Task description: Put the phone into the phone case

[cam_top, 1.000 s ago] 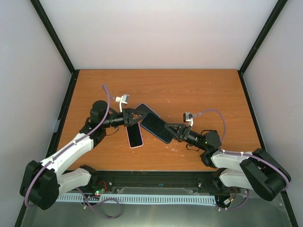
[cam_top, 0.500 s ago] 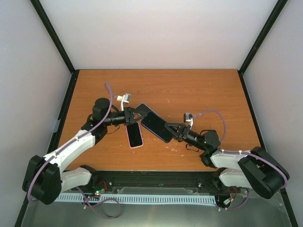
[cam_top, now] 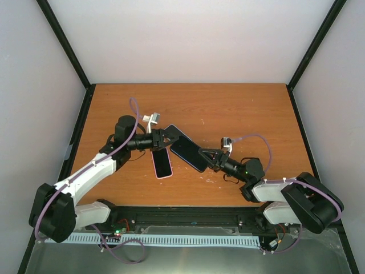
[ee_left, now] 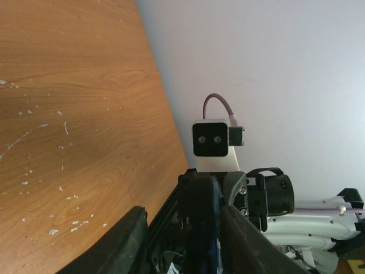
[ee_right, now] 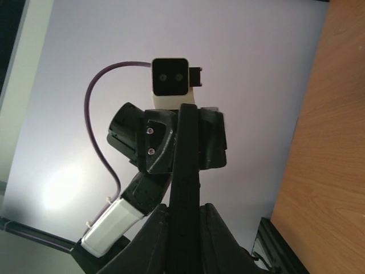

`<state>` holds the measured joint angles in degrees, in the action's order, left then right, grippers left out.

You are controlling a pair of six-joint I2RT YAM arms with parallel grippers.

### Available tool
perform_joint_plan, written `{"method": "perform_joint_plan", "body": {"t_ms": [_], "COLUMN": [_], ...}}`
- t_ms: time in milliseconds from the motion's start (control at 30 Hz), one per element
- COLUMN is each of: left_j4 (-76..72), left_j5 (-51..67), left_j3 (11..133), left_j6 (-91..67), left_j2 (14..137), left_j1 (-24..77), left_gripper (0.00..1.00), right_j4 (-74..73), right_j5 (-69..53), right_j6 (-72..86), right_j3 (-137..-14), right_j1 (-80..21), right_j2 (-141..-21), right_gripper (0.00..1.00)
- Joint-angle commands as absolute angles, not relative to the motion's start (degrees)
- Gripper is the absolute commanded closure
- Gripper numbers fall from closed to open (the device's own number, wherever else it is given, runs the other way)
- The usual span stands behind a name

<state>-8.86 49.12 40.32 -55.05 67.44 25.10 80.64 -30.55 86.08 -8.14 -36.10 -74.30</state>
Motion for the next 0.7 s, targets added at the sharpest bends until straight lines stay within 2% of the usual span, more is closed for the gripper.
{"method": "perform_joint_plan", "body": {"t_ms": [0, 67, 233, 400, 667], "left_j4": [-5.15, -3.71, -4.99, -8.13, -9.66], "left_j5": [48.80, 48.48, 49.05, 51.30, 53.47], "left_j3": [42.88, 42.73, 41.30, 40.19, 37.52], "left_j6": [-54.74, -55.74, -58.35, -60.36, -62.05], "left_j2": [66.50, 66.24, 63.82, 61.59, 61.41], "left_j1": [25.23, 24.97, 24.69, 24.69, 24.70], "left_gripper": [0.58, 0.45, 0.29, 0.27, 0.34], "right_j4": [90.79, 91.25, 91.09, 89.96, 89.76], "right_j5": [-29.52, -29.01, -27.78, -27.37, -27.24], "right_j6": [88.24, 88.81, 88.96, 88.66, 89.03], "right_j3": [-9.71, -9.63, -9.24, -9.04, -9.23], "right_j1": [-36.13, -35.97, -35.86, -35.75, -35.68], "right_j2": [-74.40, -74.41, -74.10, -74.04, -74.26], "right_gripper": [0.90, 0.91, 0.91, 0.91, 0.90]}}
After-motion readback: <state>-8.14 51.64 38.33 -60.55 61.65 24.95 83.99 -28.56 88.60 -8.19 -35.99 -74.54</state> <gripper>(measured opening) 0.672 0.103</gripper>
